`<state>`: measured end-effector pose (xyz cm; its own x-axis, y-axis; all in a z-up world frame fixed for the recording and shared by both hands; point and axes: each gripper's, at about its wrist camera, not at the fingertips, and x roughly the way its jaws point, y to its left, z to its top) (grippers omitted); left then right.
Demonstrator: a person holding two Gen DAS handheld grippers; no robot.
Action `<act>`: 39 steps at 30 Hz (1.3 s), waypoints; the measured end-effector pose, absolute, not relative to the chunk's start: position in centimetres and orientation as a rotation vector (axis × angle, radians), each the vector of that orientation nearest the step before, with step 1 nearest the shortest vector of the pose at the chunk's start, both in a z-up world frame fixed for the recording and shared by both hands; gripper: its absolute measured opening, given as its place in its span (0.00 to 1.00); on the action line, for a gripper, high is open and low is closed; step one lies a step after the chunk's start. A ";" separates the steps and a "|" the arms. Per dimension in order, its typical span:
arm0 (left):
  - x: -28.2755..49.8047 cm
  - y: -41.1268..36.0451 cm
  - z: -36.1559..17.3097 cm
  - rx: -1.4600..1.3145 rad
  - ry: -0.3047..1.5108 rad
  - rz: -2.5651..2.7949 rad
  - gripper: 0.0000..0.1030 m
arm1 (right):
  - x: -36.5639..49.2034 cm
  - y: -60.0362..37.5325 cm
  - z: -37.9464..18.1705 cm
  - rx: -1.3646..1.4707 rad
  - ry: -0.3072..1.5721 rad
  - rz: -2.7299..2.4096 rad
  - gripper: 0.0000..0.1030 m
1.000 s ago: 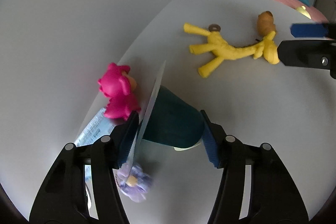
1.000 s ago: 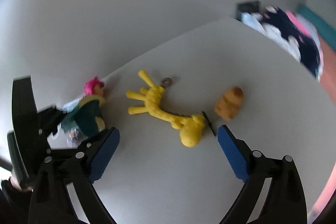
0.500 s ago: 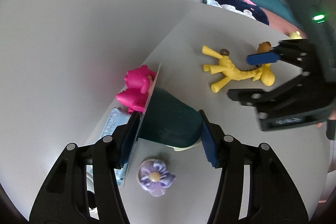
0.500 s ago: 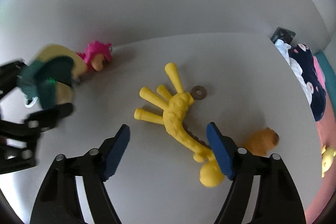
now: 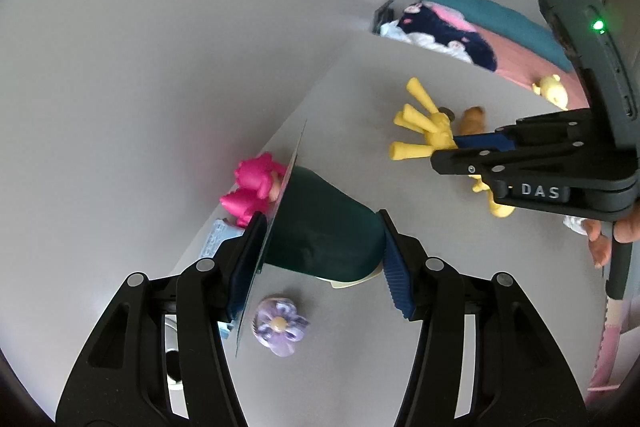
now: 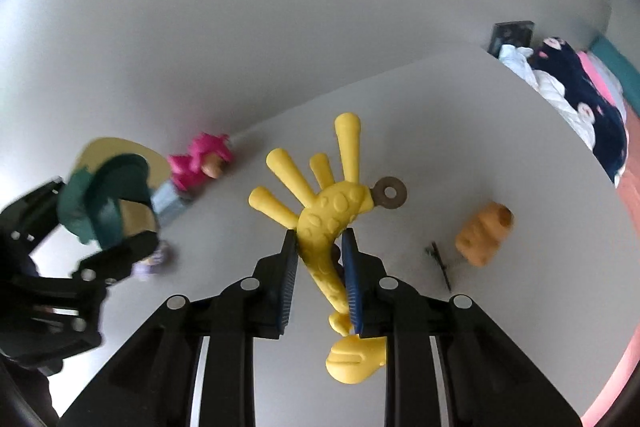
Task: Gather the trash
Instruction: 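Grasp the teal cup with the left tool while the right tool grasps the yellow giraffe, then carry the teal cup and giraffe over the bin and open both tools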
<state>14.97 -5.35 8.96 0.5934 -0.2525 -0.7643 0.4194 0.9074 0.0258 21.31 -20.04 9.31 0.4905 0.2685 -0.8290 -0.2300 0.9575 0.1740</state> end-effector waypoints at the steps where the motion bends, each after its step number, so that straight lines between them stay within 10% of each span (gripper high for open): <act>1: 14.2 -5.8 9.7 0.222 0.838 -0.397 0.52 | 20.4 -20.3 10.3 0.047 0.999 0.298 0.23; 16: 2.9 -19.3 13.6 0.326 0.750 -0.594 0.52 | 4.1 -31.6 15.7 0.200 0.901 0.056 0.23; 39: -17.1 -46.1 3.9 0.520 0.868 -1.022 0.52 | -22.2 -57.9 6.3 0.559 0.918 -0.506 0.23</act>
